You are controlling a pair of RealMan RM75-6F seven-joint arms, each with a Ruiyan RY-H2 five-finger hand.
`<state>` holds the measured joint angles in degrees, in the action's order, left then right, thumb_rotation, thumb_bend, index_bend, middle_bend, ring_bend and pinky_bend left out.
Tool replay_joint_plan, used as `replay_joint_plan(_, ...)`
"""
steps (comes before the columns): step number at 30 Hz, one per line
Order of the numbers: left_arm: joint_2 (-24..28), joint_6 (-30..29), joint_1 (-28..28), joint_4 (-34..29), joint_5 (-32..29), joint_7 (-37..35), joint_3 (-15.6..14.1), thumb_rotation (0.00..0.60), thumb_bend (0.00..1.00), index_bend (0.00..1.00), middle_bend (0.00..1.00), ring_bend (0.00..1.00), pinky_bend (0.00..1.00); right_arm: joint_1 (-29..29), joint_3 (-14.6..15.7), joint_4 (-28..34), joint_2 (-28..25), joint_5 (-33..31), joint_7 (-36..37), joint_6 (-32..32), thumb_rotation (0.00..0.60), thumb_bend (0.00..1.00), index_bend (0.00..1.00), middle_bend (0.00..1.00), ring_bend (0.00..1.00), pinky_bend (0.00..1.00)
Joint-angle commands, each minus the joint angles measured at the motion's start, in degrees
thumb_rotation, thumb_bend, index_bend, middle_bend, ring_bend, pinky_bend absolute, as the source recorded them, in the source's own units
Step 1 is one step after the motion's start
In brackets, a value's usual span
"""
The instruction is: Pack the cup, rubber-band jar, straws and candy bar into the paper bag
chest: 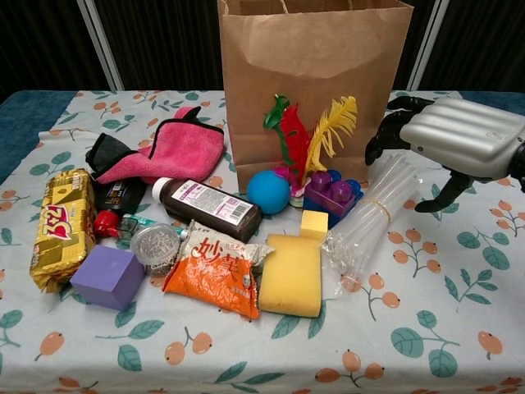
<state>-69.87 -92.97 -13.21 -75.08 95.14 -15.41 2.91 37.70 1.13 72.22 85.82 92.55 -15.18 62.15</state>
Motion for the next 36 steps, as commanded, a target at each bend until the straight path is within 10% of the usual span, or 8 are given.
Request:
replay_joint_plan(1,-0.1,-0.1,0.0,0.4,0.0,-0.2,0.0,0.600,0.03,0.14,0.16,0.08,0.20,0.7,-0.3,-1.5,1.4,-0.3,-0.1,-1.7,0.600,0.00,0.31,0.28,0.15,0.04)
replay_joint_plan(22,-0.5,-0.2,0.0,3.2,-0.2,-2.4,0.2,0.600,0.03,0.14,0.16,0.08,0.20,-0.6,-1.1,-15.7,11.5,-2.8,-1.3,-2.8,0.600,0.06,0.34,0.33,0.18,0.06)
replay_joint_plan(36,-0.2,-0.7,-0.1,2.0,0.7,-2.5,-0.1,0.600,0.03,0.14,0.16,0.08,0.20,-4.2,-1.4,-13.4,8.8,1.1,2.9,10.0,0.600,0.19,0.65,0.58,0.43,0.24)
